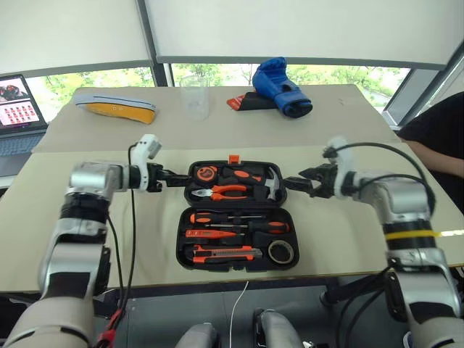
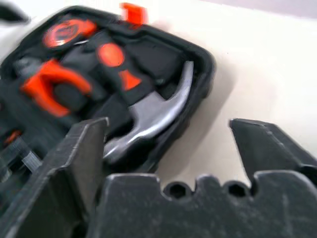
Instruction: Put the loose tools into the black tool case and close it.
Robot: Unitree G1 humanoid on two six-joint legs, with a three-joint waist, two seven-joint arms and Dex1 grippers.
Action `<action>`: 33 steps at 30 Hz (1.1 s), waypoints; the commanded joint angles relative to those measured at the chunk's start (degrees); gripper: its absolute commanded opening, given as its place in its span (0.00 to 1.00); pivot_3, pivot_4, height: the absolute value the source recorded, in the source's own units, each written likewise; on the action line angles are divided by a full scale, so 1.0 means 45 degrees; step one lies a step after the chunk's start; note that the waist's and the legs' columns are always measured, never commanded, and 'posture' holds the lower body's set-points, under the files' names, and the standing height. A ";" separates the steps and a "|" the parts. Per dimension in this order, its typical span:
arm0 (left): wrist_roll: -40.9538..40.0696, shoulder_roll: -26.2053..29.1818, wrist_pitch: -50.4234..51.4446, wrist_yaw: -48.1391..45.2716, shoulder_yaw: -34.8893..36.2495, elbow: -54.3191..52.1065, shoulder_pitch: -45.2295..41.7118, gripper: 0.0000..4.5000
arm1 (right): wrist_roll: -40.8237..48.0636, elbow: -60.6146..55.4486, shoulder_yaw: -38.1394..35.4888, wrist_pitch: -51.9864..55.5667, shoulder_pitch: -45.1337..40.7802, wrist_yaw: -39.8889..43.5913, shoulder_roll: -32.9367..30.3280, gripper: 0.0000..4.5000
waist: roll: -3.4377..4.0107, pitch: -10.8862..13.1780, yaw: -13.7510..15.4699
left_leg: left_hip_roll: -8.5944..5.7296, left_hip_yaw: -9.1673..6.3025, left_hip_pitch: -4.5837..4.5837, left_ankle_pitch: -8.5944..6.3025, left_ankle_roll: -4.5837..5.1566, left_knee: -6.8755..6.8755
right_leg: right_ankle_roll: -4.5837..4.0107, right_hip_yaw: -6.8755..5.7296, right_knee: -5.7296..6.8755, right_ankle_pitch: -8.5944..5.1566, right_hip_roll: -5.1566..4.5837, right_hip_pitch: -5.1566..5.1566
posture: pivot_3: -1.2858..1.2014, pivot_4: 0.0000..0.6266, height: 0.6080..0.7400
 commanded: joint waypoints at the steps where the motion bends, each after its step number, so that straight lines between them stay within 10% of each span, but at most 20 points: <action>1: 0.0395 -0.0215 -0.0675 0.0484 -0.0015 0.0842 -0.0613 0.98 | -0.0442 0.1215 -0.0088 -0.0301 -0.0718 -0.0579 0.0051 0.99 | 0.0000 0.0000 -0.0043 | 0.0000 0.0000 0.0000 0.0000 -0.0001 0.0002 | -0.0001 -0.0001 0.0016 0.0000 -0.0002 -0.0008 | 0.52 0.24 0.93; 6: 0.0535 -0.0657 -0.1088 0.1046 0.0227 0.1678 -0.0953 0.81 | -0.0859 0.2393 0.0136 -0.0827 -0.1244 -0.0693 0.0489 0.83 | 0.0001 -0.0001 -0.0124 | -0.0002 0.0007 -0.0062 0.0000 -0.0003 0.0038 | -0.0007 0.0012 0.0069 0.0001 -0.0010 -0.0096 | 0.52 0.24 0.93; 12: 0.0617 -0.0557 -0.1084 0.0528 0.0026 0.1431 -0.0566 0.36 | -0.0744 0.2340 0.0121 -0.0620 -0.1449 -0.0541 0.0932 0.39 | 0.0002 -0.0001 -0.0049 | -0.0002 0.0007 -0.0075 0.0002 -0.0009 0.0129 | -0.0024 0.0024 0.0090 0.0012 -0.0022 -0.0091 | 0.52 0.24 0.93; 17: 0.0650 -0.0545 -0.1106 0.0452 0.0118 0.1503 -0.0508 0.02 | -0.0969 0.2451 0.0346 -0.0540 -0.1310 -0.0566 0.0969 0.39 | 0.0010 -0.0009 -0.0035 | -0.0003 0.0008 -0.0078 0.0001 -0.0009 0.0136 | -0.0023 0.0031 0.0110 0.0014 -0.0023 -0.0090 | 0.52 0.24 0.93; 24: 0.0670 -0.0593 -0.0999 0.0552 0.0156 0.1328 -0.0437 0.00 | -0.1153 0.2457 0.0484 -0.0814 -0.1308 -0.0640 0.1040 0.01 | 0.0002 -0.0032 -0.0048 | -0.0002 0.0005 -0.0077 0.0001 -0.0009 0.0137 | -0.0024 0.0029 0.0114 0.0014 -0.0021 -0.0087 | 0.52 0.24 0.93; 33: 0.1629 -0.0816 -0.5679 0.2487 0.0361 0.0530 0.0076 0.00 | -0.1201 0.2332 -0.0469 -0.3223 -0.2260 -0.1774 0.1364 0.01 | 0.0003 -0.0034 -0.0032 | -0.0003 0.0008 -0.0078 0.0003 -0.0011 0.0151 | -0.0031 0.0033 0.0106 0.0025 -0.0023 -0.0089 | 0.52 0.24 0.93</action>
